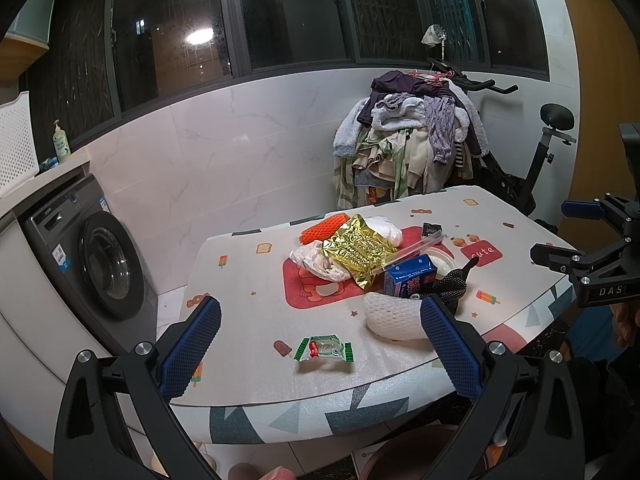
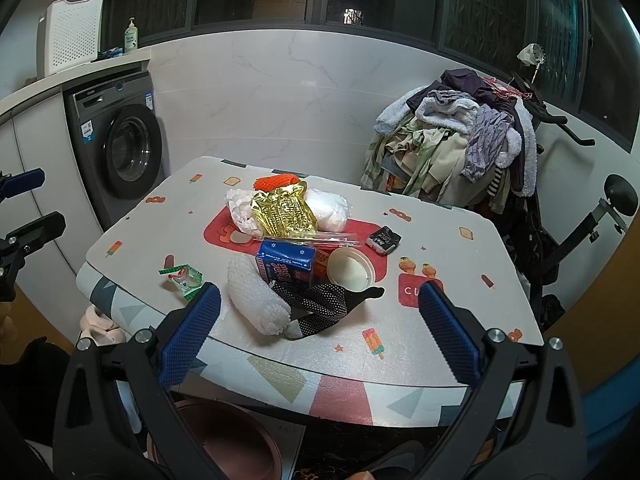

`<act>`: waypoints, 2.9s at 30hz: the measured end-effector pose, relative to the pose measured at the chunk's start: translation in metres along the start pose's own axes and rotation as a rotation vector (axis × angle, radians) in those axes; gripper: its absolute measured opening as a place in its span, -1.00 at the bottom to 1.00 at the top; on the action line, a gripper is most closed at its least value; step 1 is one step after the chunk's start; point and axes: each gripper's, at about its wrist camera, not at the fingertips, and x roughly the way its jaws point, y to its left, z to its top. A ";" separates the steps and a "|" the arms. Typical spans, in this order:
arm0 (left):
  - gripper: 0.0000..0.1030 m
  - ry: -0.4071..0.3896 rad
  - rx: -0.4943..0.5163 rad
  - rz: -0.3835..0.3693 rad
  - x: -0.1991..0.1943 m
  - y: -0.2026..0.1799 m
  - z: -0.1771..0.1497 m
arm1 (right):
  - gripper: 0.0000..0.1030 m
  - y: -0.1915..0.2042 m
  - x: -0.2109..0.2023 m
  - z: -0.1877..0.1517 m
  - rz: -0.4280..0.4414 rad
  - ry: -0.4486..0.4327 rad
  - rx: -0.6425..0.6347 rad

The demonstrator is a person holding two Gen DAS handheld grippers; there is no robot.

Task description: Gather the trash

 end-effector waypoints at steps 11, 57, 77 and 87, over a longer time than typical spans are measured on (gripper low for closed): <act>0.90 0.000 -0.001 0.001 0.000 0.000 0.000 | 0.89 0.001 0.000 -0.001 0.000 -0.001 -0.001; 0.90 0.187 -0.289 -0.061 0.076 0.080 -0.073 | 0.47 0.079 0.193 -0.031 0.228 0.151 -0.254; 0.32 0.339 -0.500 -0.343 0.133 0.079 -0.093 | -0.45 0.027 0.123 -0.045 0.254 0.015 -0.002; 0.03 0.497 -0.866 -0.431 0.222 0.080 -0.122 | -0.45 0.016 0.116 -0.071 0.232 0.041 0.016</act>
